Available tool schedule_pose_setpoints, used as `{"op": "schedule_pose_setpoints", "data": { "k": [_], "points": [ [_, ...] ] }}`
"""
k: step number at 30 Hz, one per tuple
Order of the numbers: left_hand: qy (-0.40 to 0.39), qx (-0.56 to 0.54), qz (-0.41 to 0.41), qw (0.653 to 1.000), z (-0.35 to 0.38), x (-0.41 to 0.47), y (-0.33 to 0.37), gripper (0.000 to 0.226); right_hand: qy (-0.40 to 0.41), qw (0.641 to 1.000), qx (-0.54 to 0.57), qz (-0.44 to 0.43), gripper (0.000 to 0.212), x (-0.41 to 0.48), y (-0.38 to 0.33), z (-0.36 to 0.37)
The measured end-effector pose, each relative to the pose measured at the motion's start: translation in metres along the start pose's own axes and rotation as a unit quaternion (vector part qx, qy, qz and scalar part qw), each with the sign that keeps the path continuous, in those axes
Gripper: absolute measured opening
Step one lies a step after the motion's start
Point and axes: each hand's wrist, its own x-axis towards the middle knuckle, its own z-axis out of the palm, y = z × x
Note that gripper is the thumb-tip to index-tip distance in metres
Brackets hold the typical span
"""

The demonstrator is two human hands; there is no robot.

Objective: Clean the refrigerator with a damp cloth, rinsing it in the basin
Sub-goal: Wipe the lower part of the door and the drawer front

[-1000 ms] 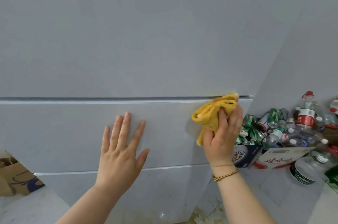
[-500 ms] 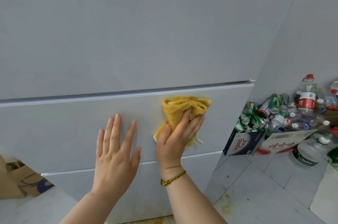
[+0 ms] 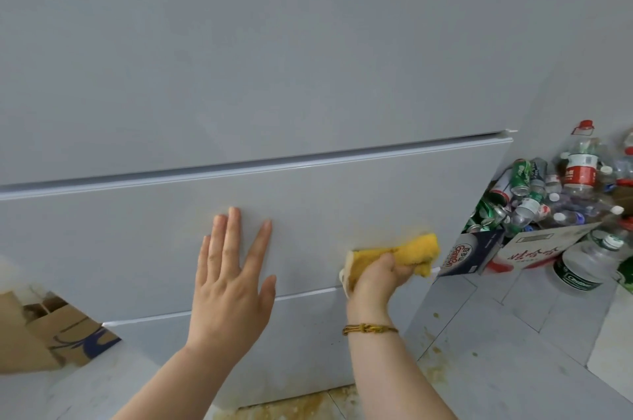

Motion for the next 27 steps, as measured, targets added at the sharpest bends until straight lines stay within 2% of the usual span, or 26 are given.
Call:
{"op": "schedule_pose_setpoints", "data": {
  "k": [2, 4, 6, 8, 9, 11, 12, 13, 16, 18, 19, 20, 21, 23, 25, 27],
  "points": [
    [0.002, -0.016, 0.003, 1.000, -0.005, -0.003, -0.005, 0.060, -0.056, 0.987, -0.051, -0.142, 0.075, -0.040, 0.006, 0.013],
    [0.002, -0.032, -0.004, 0.999, -0.011, -0.009, -0.014, 0.060, -0.112, 0.949, -0.102, -0.275, 0.068, -0.075, 0.023, 0.022],
    [-0.005, -0.039, -0.022, 0.999, -0.018, -0.018, -0.030, 0.057, -0.124, 0.928, -0.133, -0.325, 0.062, -0.085, 0.045, 0.025],
    [-0.017, -0.044, -0.043, 0.998, -0.025, -0.028, -0.049, 0.052, -0.097, 0.949, -0.147, -0.261, 0.070, -0.078, 0.068, 0.024],
    [-0.024, -0.047, -0.055, 0.997, -0.029, -0.033, -0.060, 0.052, -0.077, 0.971, -0.138, -0.177, 0.073, -0.075, 0.079, 0.023],
    [-0.033, -0.053, -0.080, 0.995, -0.034, -0.043, -0.082, 0.056, -0.047, 0.996, -0.069, 0.015, 0.061, -0.074, 0.096, 0.022],
    [-0.033, -0.057, -0.091, 0.994, -0.035, -0.047, -0.090, 0.058, -0.037, 0.995, -0.040, 0.080, 0.054, -0.077, 0.098, 0.023],
    [-0.033, -0.065, -0.103, 0.992, -0.036, -0.050, -0.098, 0.060, -0.034, 0.994, -0.026, 0.104, 0.051, -0.081, 0.099, 0.026],
    [-0.016, -0.093, -0.167, 0.981, -0.042, -0.057, -0.120, 0.066, -0.025, 0.999, -0.022, 0.043, 0.057, -0.100, 0.092, 0.042],
    [0.001, -0.153, -0.251, 0.956, -0.052, -0.058, -0.133, 0.073, -0.030, 0.995, -0.056, -0.081, 0.057, -0.119, 0.082, 0.050],
    [0.010, -0.187, -0.290, 0.939, -0.057, -0.056, -0.138, 0.076, -0.031, 0.981, -0.081, -0.174, 0.056, -0.124, 0.077, 0.050],
    [0.021, -0.215, -0.325, 0.921, -0.063, -0.055, -0.145, 0.077, -0.040, 0.953, -0.099, -0.282, 0.055, -0.129, 0.073, 0.051],
    [0.020, -0.243, -0.358, 0.901, -0.067, -0.052, -0.152, 0.078, -0.053, 0.911, -0.116, -0.393, 0.053, -0.130, 0.067, 0.052],
    [-0.013, -0.324, -0.398, 0.858, -0.070, -0.046, -0.168, 0.078, -0.074, 0.804, -0.156, -0.569, 0.040, -0.120, 0.054, 0.056],
    [-0.053, -0.408, -0.389, 0.824, -0.071, -0.043, -0.183, 0.074, -0.062, 0.696, -0.195, -0.688, 0.032, -0.113, 0.035, 0.068],
    [-0.072, -0.462, -0.377, 0.800, -0.071, -0.042, -0.191, 0.068, -0.042, 0.622, -0.220, -0.750, 0.032, -0.113, 0.020, 0.079]
  ]
}}
